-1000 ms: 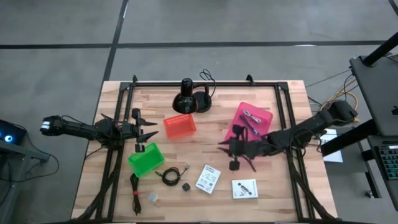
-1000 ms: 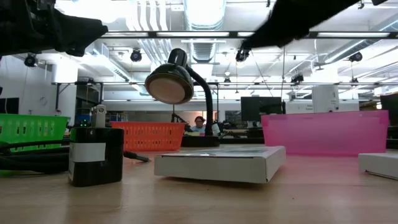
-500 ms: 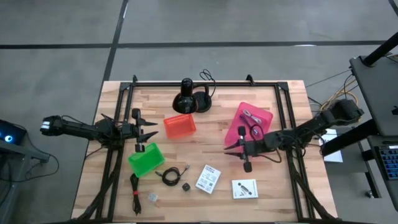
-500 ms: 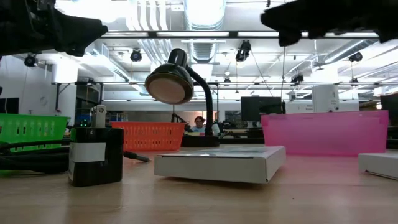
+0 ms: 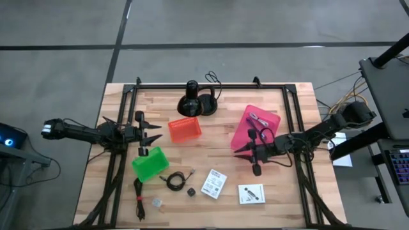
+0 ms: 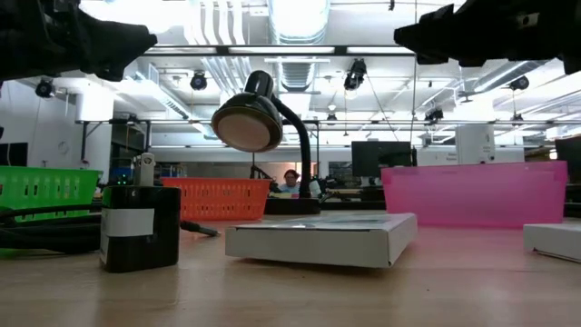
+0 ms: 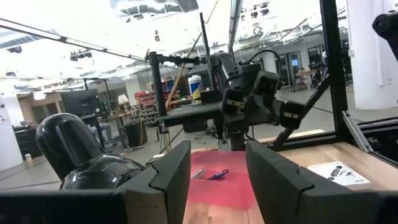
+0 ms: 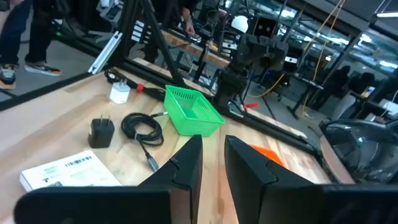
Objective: Pick and place items into bin
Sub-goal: Put the top black charger cable into the pink bin
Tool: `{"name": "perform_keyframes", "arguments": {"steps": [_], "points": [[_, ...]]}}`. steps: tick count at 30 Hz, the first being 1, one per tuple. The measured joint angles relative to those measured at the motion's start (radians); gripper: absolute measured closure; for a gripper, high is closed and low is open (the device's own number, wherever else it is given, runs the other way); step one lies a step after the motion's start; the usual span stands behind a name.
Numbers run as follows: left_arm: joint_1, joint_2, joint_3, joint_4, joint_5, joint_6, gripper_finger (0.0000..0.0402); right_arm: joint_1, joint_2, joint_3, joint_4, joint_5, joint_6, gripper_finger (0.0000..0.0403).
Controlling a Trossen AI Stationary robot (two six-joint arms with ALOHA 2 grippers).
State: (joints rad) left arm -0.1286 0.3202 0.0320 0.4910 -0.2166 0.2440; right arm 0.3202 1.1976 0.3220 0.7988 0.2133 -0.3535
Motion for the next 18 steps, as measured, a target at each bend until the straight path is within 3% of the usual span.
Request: {"name": "perform_keyframes", "arguments": {"steps": [5,11,18], "points": [[0.0,-0.002,0.0,0.061,0.024,-0.063,0.0262,0.0,0.002,0.001,-0.007,0.011,-0.07,0.0346],[0.0,0.001,0.036,0.103,0.178,-0.242,0.0262,-0.001,0.002,0.001,-0.011,0.025,-0.108,0.0346],[-0.006,0.089,0.075,0.096,0.186,-0.312,0.0262,-0.01,0.002,0.0,-0.01,0.025,-0.252,0.0346]]}}
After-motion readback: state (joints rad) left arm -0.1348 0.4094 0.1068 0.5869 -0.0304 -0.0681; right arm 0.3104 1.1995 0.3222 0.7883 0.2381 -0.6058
